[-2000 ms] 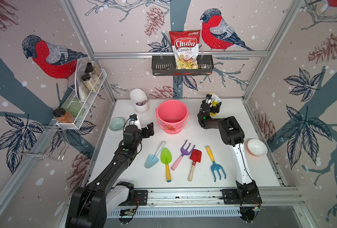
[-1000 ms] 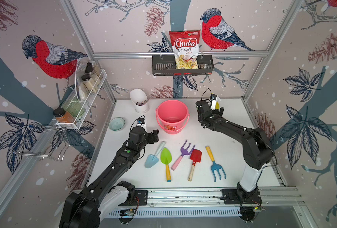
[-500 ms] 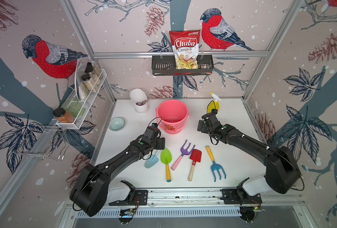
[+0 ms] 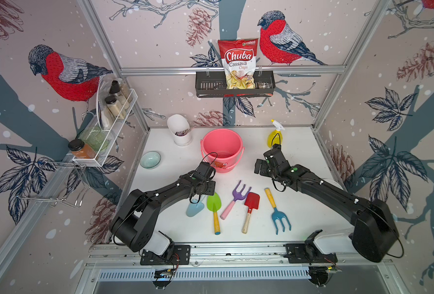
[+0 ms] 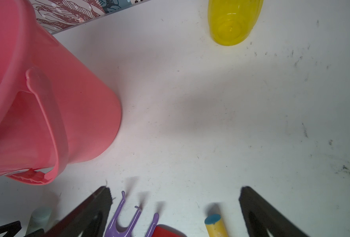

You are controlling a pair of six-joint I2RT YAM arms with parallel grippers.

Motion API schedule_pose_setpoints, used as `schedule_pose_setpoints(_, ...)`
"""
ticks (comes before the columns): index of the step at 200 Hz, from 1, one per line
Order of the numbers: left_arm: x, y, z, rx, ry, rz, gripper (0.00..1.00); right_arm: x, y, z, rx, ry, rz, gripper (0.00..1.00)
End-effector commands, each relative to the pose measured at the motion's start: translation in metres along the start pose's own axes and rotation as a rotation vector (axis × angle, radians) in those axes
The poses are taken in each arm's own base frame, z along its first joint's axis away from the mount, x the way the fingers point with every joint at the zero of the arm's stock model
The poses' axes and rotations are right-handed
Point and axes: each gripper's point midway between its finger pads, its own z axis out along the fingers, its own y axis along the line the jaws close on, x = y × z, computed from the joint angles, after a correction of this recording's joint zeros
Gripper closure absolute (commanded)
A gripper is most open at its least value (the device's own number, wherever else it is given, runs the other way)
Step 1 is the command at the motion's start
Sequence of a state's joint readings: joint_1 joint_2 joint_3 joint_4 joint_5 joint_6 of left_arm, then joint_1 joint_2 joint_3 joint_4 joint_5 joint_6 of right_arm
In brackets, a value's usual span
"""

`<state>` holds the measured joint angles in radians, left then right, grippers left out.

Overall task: Organize the gardening tools
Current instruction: Pick up the gardening tool from the center of the board.

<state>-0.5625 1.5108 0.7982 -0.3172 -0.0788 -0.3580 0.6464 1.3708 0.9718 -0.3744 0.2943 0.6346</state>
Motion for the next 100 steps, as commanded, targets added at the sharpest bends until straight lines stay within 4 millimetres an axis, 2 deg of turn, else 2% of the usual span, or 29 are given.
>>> schedule_pose_setpoints(1, 0.0, 0.001, 0.003, -0.019, 0.011, 0.022, 0.42, -0.003, 0.001, -0.002, -0.013, -0.011, 0.024, 0.0)
schedule_pose_setpoints(18, 0.001, 0.001, 0.006, -0.02, 0.019, 0.026, 0.49, -0.003, 0.001, -0.003, -0.015, -0.014, 0.026, 0.0)
schedule_pose_setpoints(68, -0.001, 0.0, 0.013, -0.026, 0.023, 0.035, 0.57, -0.003, -0.005, -0.004, -0.015, -0.019, 0.044, 0.0)
schedule_pose_setpoints(86, -0.002, 0.0, 0.015, -0.028, 0.024, 0.038, 0.62, -0.002, -0.007, -0.004, -0.014, -0.019, 0.051, 0.0)
schedule_pose_setpoints(100, 0.0, 0.001, 0.016, -0.032, 0.029, 0.041, 0.72, -0.001, -0.01, -0.004, -0.011, -0.018, 0.056, 0.0)
